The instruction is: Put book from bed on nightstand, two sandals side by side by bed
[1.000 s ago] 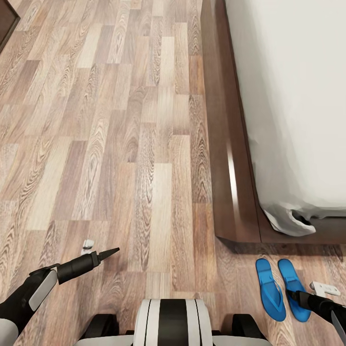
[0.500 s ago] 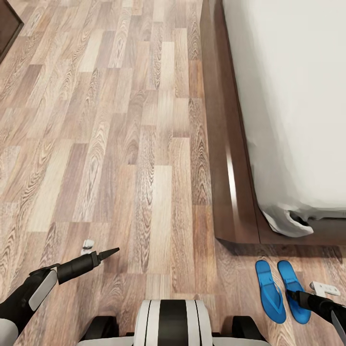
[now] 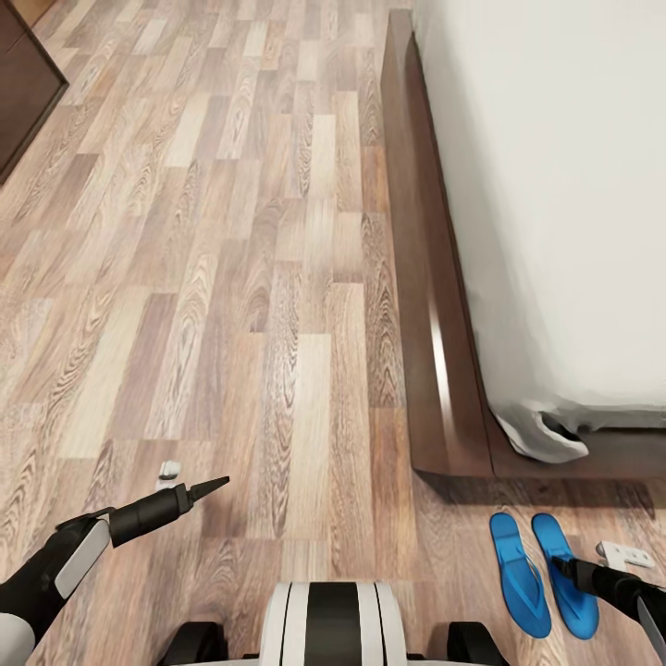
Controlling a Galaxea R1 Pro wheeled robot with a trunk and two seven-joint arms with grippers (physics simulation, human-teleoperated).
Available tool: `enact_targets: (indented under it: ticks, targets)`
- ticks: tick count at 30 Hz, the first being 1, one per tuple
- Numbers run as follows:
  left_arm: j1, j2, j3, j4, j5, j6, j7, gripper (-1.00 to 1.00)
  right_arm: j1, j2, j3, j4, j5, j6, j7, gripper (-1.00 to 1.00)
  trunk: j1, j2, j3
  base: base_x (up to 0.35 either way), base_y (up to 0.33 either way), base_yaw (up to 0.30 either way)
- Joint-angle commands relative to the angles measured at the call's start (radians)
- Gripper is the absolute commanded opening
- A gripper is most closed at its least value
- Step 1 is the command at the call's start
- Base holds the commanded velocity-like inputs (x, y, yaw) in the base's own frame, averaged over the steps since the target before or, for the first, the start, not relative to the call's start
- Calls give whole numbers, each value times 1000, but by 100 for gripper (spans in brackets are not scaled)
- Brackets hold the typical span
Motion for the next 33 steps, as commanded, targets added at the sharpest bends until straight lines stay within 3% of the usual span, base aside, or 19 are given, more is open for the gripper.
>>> enact_targets:
  ticks: [1, 28, 32, 33]
  targets:
    - [0, 1, -4, 0, 10, 9, 0, 100, -1, 1, -8, -2, 10, 5, 9, 100, -1, 0, 3, 0, 0, 0]
    - [0, -2, -10, 2, 9, 8, 2, 100, 1, 1, -8, 6, 8, 14, 13, 100, -13, 6, 108, 0, 0, 0]
    - [5, -4, -11, 48, 8, 6, 13, 100, 2, 0, -8, 12, 6, 18, 29, 100, -14, 7, 123, 0, 0, 0]
    - [8, -2, -11, 90, 8, 3, 17, 100, 3, 0, -8, 14, 6, 18, 76, 100, -15, 8, 127, 0, 0, 0]
